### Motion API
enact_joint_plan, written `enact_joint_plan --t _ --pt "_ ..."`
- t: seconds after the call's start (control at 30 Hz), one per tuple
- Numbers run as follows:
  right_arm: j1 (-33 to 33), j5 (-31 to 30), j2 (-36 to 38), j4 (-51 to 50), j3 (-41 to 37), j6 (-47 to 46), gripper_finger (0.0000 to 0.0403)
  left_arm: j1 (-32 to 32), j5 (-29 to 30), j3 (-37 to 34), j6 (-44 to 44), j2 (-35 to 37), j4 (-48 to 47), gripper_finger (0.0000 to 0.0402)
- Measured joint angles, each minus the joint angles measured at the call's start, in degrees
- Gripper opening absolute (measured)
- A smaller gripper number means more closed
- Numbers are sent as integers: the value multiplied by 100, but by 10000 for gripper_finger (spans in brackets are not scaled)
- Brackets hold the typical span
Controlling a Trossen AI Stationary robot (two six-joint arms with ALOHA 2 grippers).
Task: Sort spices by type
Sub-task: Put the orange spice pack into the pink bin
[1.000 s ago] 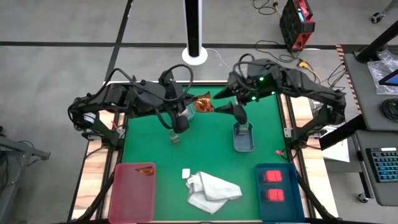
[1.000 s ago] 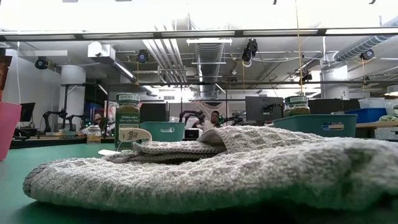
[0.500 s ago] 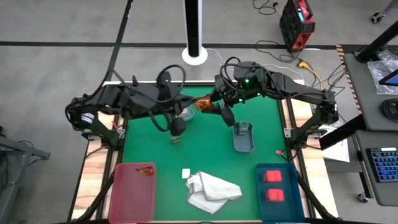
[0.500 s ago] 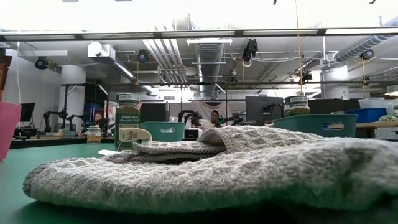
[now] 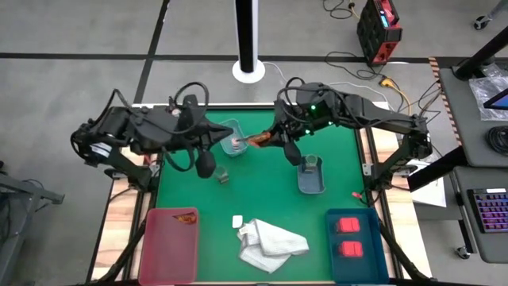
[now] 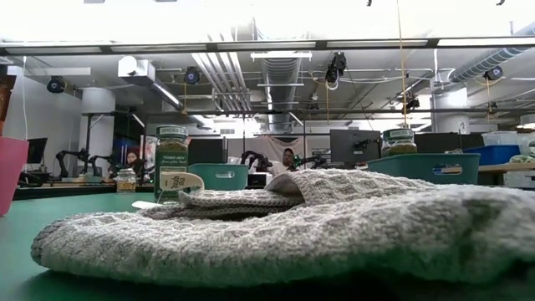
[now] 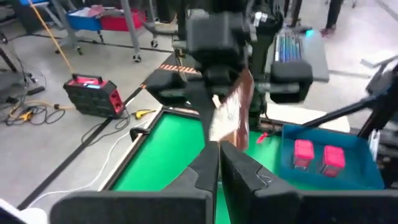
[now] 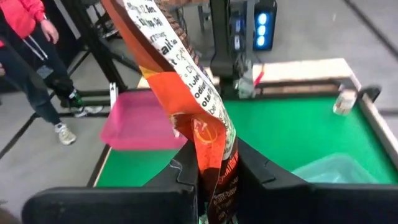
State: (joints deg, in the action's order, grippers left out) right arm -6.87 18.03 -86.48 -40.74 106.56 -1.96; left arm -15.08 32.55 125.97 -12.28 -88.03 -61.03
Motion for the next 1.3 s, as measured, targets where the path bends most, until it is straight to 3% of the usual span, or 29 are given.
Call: enact_joint_plan --t 0.23,0.6,0.73,0.83,0.97,1.03,1.13,1.3 --pt "269 -111 -36 -357 -106 -295 44 -14 -502 7 244 -187 130 29" --pt "325 -457 -37 -353 -164 -448 44 -3 -494 -7 445 -665 119 198" --pt "325 -458 -37 -351 -164 -450 44 42 -305 -7 589 -796 25 222" --pt "325 -460 -37 -351 -164 -450 44 58 -58 -13 762 -893 -50 186" --pt "325 -462 -37 -351 -164 -450 44 56 -87 -13 902 -891 -44 59" --pt "325 -453 -36 -358 -166 -448 44 56 -250 -13 855 -874 -44 17" --pt "330 -446 -35 -347 -170 -561 58 11 -345 -13 818 -847 -48 6" --pt "330 -403 -33 -363 -168 -908 140 -98 -646 -13 706 -808 -202 1"
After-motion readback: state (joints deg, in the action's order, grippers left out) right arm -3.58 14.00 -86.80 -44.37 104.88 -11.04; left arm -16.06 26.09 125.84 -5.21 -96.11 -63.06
